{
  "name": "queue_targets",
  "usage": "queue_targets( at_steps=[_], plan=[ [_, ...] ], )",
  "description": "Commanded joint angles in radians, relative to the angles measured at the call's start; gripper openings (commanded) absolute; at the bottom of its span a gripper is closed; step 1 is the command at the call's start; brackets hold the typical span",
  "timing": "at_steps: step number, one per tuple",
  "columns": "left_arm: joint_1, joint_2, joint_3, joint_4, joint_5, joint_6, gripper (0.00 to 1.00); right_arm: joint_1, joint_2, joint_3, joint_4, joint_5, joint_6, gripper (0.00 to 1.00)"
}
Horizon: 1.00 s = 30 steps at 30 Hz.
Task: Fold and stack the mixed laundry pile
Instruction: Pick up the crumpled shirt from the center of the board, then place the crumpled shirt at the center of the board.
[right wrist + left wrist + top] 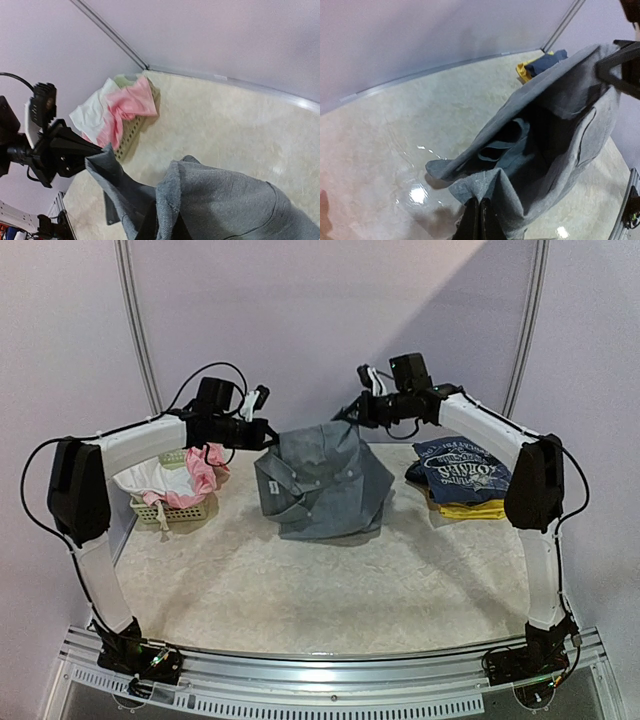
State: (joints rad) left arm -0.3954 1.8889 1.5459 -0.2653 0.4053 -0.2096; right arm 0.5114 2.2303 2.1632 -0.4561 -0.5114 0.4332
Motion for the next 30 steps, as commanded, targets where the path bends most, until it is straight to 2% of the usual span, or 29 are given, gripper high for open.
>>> queue_targets(
  at_steps=[1,4,6,10,11,13,15,17,20,25,27,30],
  plan=[
    [-0.01,-0.042,0.143,-0.141,-0.152,0.031,0.0,0.004,-0.064,0.171,0.057,0.085,0.04,0.0],
    [-0.019,-0.121,0.167,-0.159,-0.205,0.052,0.0,0.006,-0.108,0.155,0.094,0.128,0.046,0.0],
    [-0.043,-0.201,0.112,-0.135,-0.245,0.069,0.0,0.015,-0.182,0.019,0.152,0.152,0.04,0.0],
    [-0.106,-0.334,-0.08,-0.122,-0.361,0.088,0.0,0.028,-0.424,-0.572,0.453,0.268,0.102,0.1],
    [-0.128,-0.37,-0.148,-0.098,-0.383,0.086,0.0,0.031,-0.484,-0.704,0.523,0.287,0.134,0.14],
    [-0.168,-0.425,-0.302,-0.059,-0.425,0.079,0.0,0.043,-0.565,-0.976,0.639,0.294,0.221,0.34],
    [-0.194,-0.451,-0.434,-0.059,-0.449,0.063,0.0,0.053,-0.594,-1.111,0.707,0.256,0.279,0.46],
    [-0.215,-0.471,-0.512,-0.07,-0.479,0.045,0.0,0.054,-0.587,-1.159,0.692,0.207,0.297,0.52],
    [-0.236,-0.513,-0.592,-0.075,-0.48,0.022,0.0,0.056,-0.587,-1.162,0.639,0.179,0.284,0.55],
    [-0.273,-0.556,-0.599,-0.158,-0.489,-0.007,0.14,0.074,-0.584,-1.047,0.485,0.2,0.206,0.61],
    [-0.29,-0.573,-0.595,-0.177,-0.508,-0.019,0.24,0.093,-0.566,-0.978,0.397,0.22,0.141,0.65],
    [-0.298,-0.616,-0.601,-0.176,-0.522,-0.058,0.5,0.143,-0.489,-0.814,0.245,0.265,0.026,0.68]
  ],
)
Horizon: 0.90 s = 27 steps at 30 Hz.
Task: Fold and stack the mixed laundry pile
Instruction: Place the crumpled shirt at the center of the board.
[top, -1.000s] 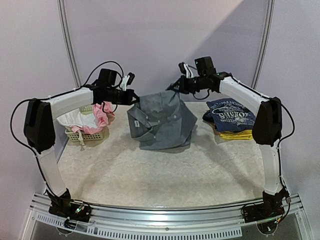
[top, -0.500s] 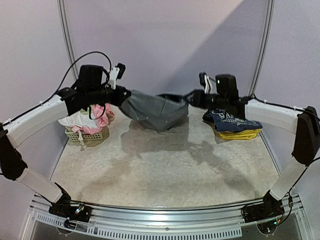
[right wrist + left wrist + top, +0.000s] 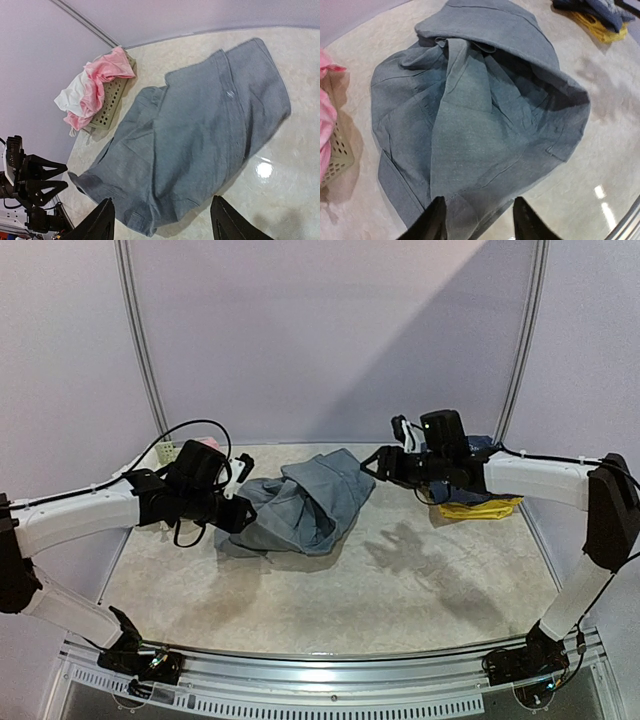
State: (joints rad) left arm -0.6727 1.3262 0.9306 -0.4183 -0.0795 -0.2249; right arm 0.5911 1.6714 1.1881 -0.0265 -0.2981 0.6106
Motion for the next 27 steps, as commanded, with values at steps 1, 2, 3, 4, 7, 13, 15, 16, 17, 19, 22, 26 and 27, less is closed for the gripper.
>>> queue_targets(
  at_steps=[1,2,3,4,7,13,15,16,17,19,22,26,27],
  plan=[
    [-0.021,-0.065,0.01,-0.014,-0.049,-0.06,0.61,0.079,0.105,0.219,-0.245,0.078,-0.186,0.7],
    [-0.021,-0.074,0.007,-0.006,-0.063,-0.066,0.68,0.096,0.154,0.272,-0.317,0.114,-0.243,0.72],
    [-0.02,-0.072,0.007,0.0,-0.077,-0.07,0.74,0.109,0.184,0.326,-0.357,0.135,-0.283,0.75],
    [-0.019,-0.06,0.013,0.002,-0.098,-0.07,0.77,0.118,0.223,0.373,-0.395,0.152,-0.307,0.77],
    [-0.012,0.037,0.07,-0.021,-0.135,-0.072,0.8,0.136,0.323,0.499,-0.487,0.174,-0.378,0.82],
    [0.037,0.257,0.198,0.004,-0.09,-0.03,0.8,0.191,0.53,0.749,-0.641,0.217,-0.478,0.85],
    [0.066,0.329,0.255,0.0,-0.058,-0.009,0.8,0.198,0.583,0.815,-0.672,0.239,-0.487,0.85],
    [0.079,0.362,0.287,-0.005,-0.04,0.003,0.79,0.197,0.614,0.843,-0.682,0.251,-0.486,0.85],
    [0.093,0.395,0.316,-0.01,-0.02,0.016,0.79,0.199,0.631,0.867,-0.689,0.268,-0.485,0.85],
    [0.113,0.45,0.367,-0.014,0.024,0.051,0.79,0.198,0.664,0.903,-0.698,0.308,-0.48,0.84],
    [0.136,0.533,0.435,-0.009,0.081,0.089,0.78,0.198,0.705,0.944,-0.705,0.361,-0.476,0.82],
    [0.161,0.684,0.562,-0.027,0.163,0.121,0.72,0.198,0.758,0.986,-0.688,0.42,-0.471,0.67],
    [0.163,0.705,0.584,-0.029,0.166,0.128,0.71,0.199,0.763,0.988,-0.684,0.426,-0.471,0.6]
  ],
)
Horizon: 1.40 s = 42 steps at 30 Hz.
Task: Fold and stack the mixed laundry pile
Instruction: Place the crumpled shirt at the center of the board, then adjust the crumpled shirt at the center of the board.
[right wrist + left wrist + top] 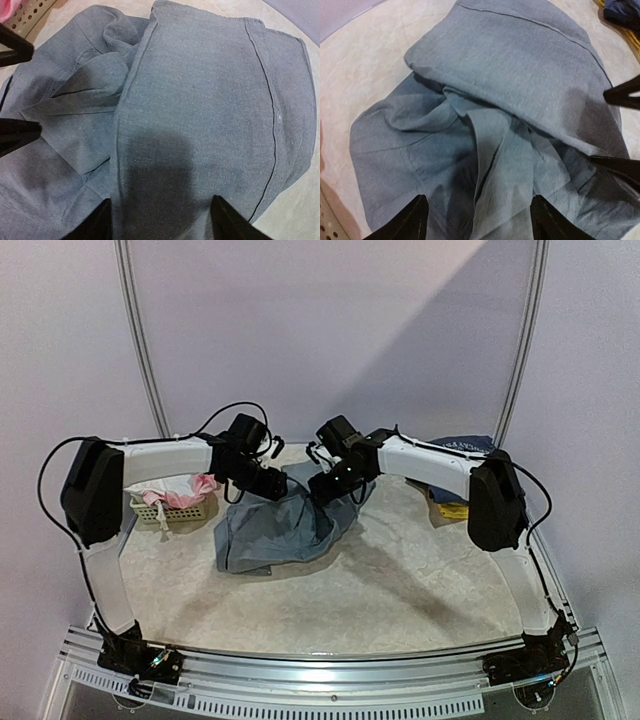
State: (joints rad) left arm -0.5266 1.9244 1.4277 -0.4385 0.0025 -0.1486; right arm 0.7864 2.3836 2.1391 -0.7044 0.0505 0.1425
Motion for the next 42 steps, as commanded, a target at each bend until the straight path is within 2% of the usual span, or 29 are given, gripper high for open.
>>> queue_targets(
  at_steps=[1,3,5,7,9,10,13,16,21,27,30,34,37,42],
  plan=[
    [0.017,0.135,0.102,-0.01,0.089,0.059,0.68,0.002,0.056,0.038,0.001,0.085,-0.003,0.52],
    [0.019,0.164,0.122,-0.007,0.104,0.074,0.62,0.002,0.059,0.039,0.012,0.098,0.001,0.36],
    [0.02,0.185,0.139,0.0,0.107,0.081,0.51,0.002,0.06,0.038,0.02,0.104,0.002,0.23],
    [0.023,0.2,0.153,0.005,0.105,0.082,0.3,0.0,0.059,0.039,0.025,0.118,0.003,0.09],
    [0.024,0.202,0.159,0.005,0.108,0.081,0.05,-0.001,0.052,0.036,0.026,0.134,0.008,0.01],
    [0.025,0.197,0.157,0.007,0.107,0.082,0.0,-0.003,0.045,0.033,0.029,0.144,0.011,0.0],
    [0.025,0.158,0.132,0.026,0.094,0.081,0.0,-0.016,0.009,0.003,0.046,0.17,0.032,0.0],
    [0.025,0.086,0.092,0.032,0.057,0.079,0.0,-0.057,-0.07,-0.095,0.107,0.185,0.078,0.0],
    [-0.004,-0.109,-0.049,0.068,-0.058,0.062,0.0,-0.166,-0.287,-0.444,0.308,0.148,0.203,0.0],
    [-0.147,-0.349,-0.303,0.111,-0.243,0.03,0.0,-0.243,-0.548,-0.891,0.514,0.064,0.36,0.0],
    [-0.22,-0.487,-0.431,0.115,-0.297,0.007,0.0,-0.244,-0.604,-1.027,0.59,-0.029,0.415,0.06],
    [-0.329,-0.633,-0.536,0.115,-0.33,0.006,0.0,-0.244,-0.613,-1.086,0.635,-0.142,0.452,0.24],
    [-0.398,-0.673,-0.564,0.12,-0.325,0.026,0.0,-0.244,-0.621,-1.061,0.599,-0.169,0.429,0.44],
    [-0.51,-0.664,-0.549,0.09,-0.363,0.072,0.0,-0.235,-0.69,-1.017,0.504,-0.188,0.369,0.62]
  ],
)
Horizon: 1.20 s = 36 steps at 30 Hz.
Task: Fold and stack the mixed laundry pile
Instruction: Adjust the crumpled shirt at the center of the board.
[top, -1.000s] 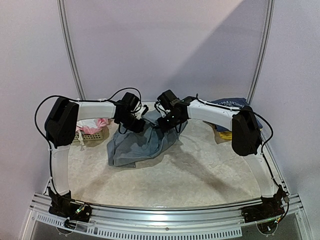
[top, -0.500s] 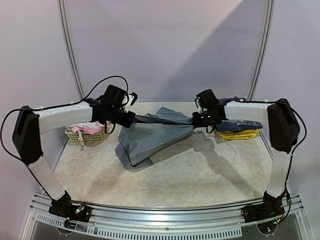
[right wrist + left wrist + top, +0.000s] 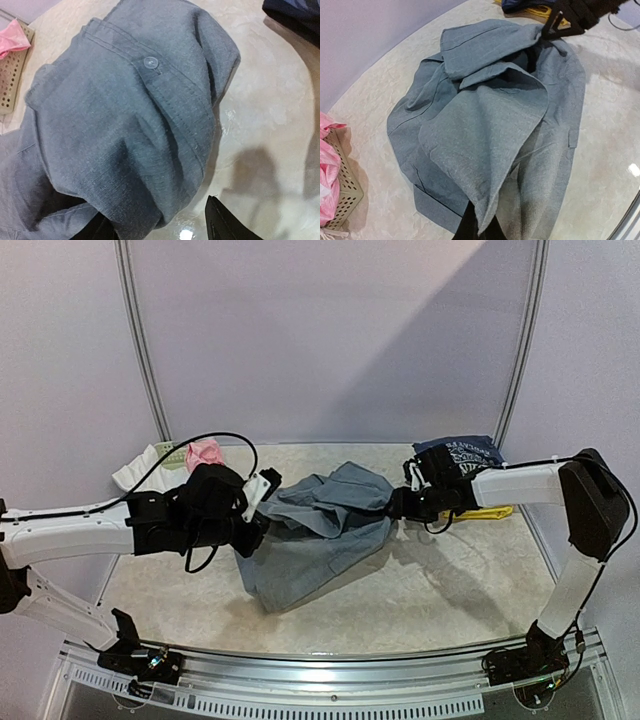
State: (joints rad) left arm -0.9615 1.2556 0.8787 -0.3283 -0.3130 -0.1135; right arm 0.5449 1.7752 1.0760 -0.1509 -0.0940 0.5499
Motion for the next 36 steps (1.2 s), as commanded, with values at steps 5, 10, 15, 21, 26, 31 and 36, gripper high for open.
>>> queue_targets(
  at_steps=[5,10,15,21,26,31,36],
  plan=[
    [-0.112,0.064,0.029,-0.107,-0.205,-0.031,0.0,0.099,-0.118,0.18,-0.221,0.003,-0.198,0.73],
    [-0.112,0.006,0.012,-0.124,-0.269,-0.14,0.52,0.129,-0.074,0.26,-0.264,0.012,-0.252,0.77],
    [-0.111,0.002,0.049,-0.078,-0.156,-0.121,0.83,0.132,-0.02,0.309,-0.257,0.003,-0.26,0.77],
    [-0.109,0.266,0.281,-0.122,-0.087,-0.193,0.82,0.133,0.003,0.292,-0.252,0.05,-0.261,0.79],
    [-0.086,0.496,0.447,-0.109,-0.018,-0.217,0.8,0.13,-0.019,0.24,-0.254,0.135,-0.25,0.83],
    [-0.031,0.635,0.554,-0.122,0.048,-0.244,0.78,0.108,-0.059,0.175,-0.238,0.167,-0.225,0.86],
    [0.012,0.751,0.626,-0.141,0.093,-0.258,0.76,0.088,-0.103,0.123,-0.221,0.174,-0.212,0.88]
  ],
)
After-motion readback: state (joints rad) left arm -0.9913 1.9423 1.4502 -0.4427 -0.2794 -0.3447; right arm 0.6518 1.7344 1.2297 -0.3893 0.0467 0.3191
